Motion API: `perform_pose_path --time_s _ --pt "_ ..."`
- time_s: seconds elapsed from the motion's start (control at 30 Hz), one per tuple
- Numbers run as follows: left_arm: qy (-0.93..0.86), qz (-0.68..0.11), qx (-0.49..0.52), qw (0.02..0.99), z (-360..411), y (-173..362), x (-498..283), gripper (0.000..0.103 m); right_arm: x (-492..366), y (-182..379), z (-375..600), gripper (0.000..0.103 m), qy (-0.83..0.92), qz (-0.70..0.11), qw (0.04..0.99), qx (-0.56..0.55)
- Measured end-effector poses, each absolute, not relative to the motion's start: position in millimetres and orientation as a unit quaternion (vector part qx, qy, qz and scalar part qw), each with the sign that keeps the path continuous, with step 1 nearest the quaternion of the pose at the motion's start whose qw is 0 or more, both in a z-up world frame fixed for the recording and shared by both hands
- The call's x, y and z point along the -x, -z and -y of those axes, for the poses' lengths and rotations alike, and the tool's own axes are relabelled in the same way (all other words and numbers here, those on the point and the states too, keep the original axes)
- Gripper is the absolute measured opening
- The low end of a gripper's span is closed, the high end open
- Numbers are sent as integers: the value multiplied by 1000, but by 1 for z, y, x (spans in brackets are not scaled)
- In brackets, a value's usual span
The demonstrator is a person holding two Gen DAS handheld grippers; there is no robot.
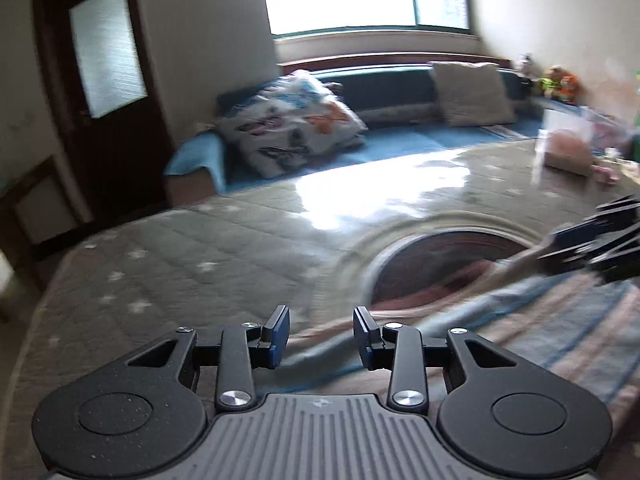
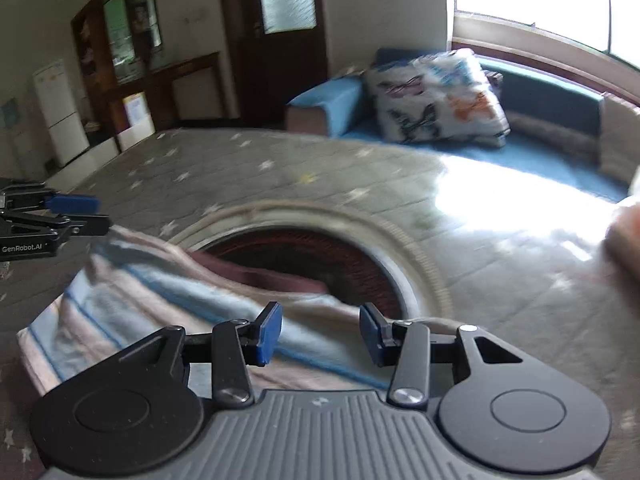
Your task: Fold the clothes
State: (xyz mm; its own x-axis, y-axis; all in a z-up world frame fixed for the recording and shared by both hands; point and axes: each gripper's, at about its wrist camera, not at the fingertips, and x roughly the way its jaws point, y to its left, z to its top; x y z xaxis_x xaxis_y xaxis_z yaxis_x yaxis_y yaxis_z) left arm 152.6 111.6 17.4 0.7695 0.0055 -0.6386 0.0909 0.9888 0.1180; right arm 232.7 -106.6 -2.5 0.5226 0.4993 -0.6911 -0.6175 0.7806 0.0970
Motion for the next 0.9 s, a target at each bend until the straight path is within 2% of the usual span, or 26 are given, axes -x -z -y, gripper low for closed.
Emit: perform_pose_path --time_s 0.23,0.33,0.4,0.57,0.67,0.9 --pt "19 -386 -43 921 -113 17 -189 35 -243 29 83 43 -315 -387 863 79" --pt "2 -395 -30 918 -123 29 -201 37 -248 39 78 46 -307 -387 866 74" --pt "-2 -392 -18 920 -128 31 -202 41 -248 41 75 51 -304 -383 869 78" --pt "0 -377 -29 926 -123 23 -189 39 -238 33 67 51 -304 -367 875 87" --pt "3 -373 -41 927 -119 23 -185 39 -230 30 58 57 -316 -360 874 89" --pt "2 -377 -36 925 -121 31 -188 40 -209 39 30 61 -331 -357 865 119"
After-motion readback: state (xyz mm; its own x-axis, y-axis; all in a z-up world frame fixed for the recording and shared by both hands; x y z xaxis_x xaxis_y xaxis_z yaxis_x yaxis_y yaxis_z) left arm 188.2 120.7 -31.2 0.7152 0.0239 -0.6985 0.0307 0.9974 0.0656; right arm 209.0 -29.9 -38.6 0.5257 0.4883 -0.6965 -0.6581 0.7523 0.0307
